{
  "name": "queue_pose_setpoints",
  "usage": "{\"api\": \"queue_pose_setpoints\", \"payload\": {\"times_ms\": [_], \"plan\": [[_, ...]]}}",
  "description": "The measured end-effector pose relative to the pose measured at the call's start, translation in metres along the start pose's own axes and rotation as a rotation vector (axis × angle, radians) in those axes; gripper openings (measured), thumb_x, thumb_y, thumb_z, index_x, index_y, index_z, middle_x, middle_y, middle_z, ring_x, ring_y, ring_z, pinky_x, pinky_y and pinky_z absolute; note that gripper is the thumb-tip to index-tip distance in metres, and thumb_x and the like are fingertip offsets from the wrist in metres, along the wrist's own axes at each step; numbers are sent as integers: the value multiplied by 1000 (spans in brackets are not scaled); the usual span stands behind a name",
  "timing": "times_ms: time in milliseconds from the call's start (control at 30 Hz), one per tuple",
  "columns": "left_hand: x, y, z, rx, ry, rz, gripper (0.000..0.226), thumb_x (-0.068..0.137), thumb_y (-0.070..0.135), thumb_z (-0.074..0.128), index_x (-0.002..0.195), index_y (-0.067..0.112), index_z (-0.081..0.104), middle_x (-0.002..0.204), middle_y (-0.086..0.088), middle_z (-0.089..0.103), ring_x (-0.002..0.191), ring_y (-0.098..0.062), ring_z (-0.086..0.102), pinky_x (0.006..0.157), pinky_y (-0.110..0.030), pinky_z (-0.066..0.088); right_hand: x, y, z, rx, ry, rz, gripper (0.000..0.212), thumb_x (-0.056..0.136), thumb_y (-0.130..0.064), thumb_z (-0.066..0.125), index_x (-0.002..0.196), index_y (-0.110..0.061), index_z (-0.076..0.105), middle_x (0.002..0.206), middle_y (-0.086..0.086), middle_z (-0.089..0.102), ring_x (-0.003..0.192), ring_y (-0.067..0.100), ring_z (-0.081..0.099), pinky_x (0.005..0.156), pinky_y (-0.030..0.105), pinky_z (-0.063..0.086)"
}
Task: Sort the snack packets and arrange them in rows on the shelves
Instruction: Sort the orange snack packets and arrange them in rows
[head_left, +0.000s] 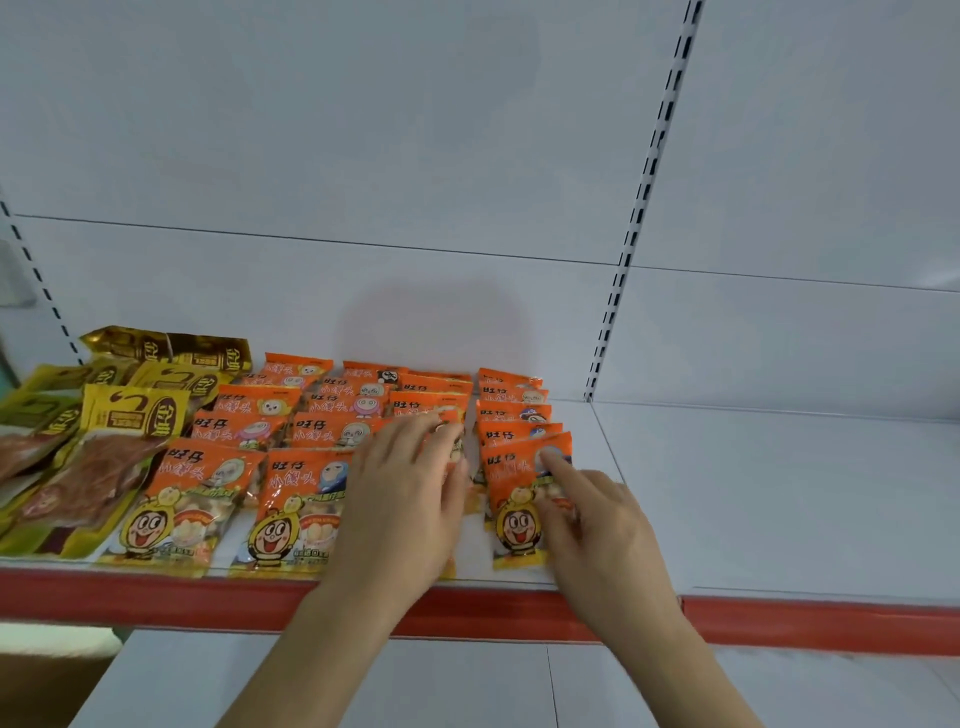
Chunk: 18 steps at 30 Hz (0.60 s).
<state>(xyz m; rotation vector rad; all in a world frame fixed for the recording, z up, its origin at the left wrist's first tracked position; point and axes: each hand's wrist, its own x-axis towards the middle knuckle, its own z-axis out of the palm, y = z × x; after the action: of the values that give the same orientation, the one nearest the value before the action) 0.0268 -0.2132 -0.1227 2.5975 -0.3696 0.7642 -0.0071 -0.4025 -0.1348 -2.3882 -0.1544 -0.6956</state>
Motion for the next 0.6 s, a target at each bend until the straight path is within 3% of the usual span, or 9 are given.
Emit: {"api": "queue_pose_setpoints", "payload": {"times_ms": [33, 100, 200, 267, 433, 600], "plan": [[-4, 0, 3, 71, -60, -11, 47, 109, 40, 37, 145, 16, 55, 149, -6, 56, 142, -32, 48, 118, -54, 37, -5, 1, 6, -134, 20, -31, 39, 95, -25, 59, 133, -23, 63, 99, -1, 63, 87, 22, 57, 73, 41, 55], [-10, 2, 6, 133, -183, -26, 64, 108, 55, 16, 156, 21, 42, 163, -6, 41, 154, -35, 29, 124, -61, 22, -10, -4, 10, -361, 10, 18, 43, 91, -37, 50, 130, -26, 63, 117, 11, 61, 104, 35, 57, 76, 47, 56], [-9, 7, 5, 165, -327, -36, 80, 99, 71, -1, 164, 30, 16, 174, 0, 8, 160, -28, -5, 127, -56, -6, -17, -11, 9, -503, -85, 83, 50, 96, -48, 35, 135, -28, 58, 139, 15, 55, 129, 39, 51, 92, 54, 52], [-8, 8, 4, 187, -365, -31, 84, 93, 74, -6, 165, 32, 2, 174, 2, -6, 159, -25, -16, 126, -53, -13, -21, -10, 8, -555, -137, 62, 53, 99, -53, 29, 139, -31, 56, 145, 14, 52, 135, 39, 48, 100, 55, 48], [-7, 6, 6, 199, -352, 12, 86, 92, 74, -2, 165, 28, 3, 174, 1, -3, 159, -23, -14, 125, -47, -14, -23, -14, 3, -513, -304, 91, 62, 98, -61, 9, 155, -40, 23, 166, 7, 20, 153, 31, 14, 121, 52, 20], [-10, 14, 8, 74, -187, 43, 83, 98, 69, 19, 161, 17, 31, 168, -7, 30, 158, -29, 17, 127, -48, 5, -27, -10, -10, -462, -180, 62, 64, 101, -61, 15, 154, -31, 33, 161, 12, 31, 152, 33, 22, 119, 54, 28]]}}
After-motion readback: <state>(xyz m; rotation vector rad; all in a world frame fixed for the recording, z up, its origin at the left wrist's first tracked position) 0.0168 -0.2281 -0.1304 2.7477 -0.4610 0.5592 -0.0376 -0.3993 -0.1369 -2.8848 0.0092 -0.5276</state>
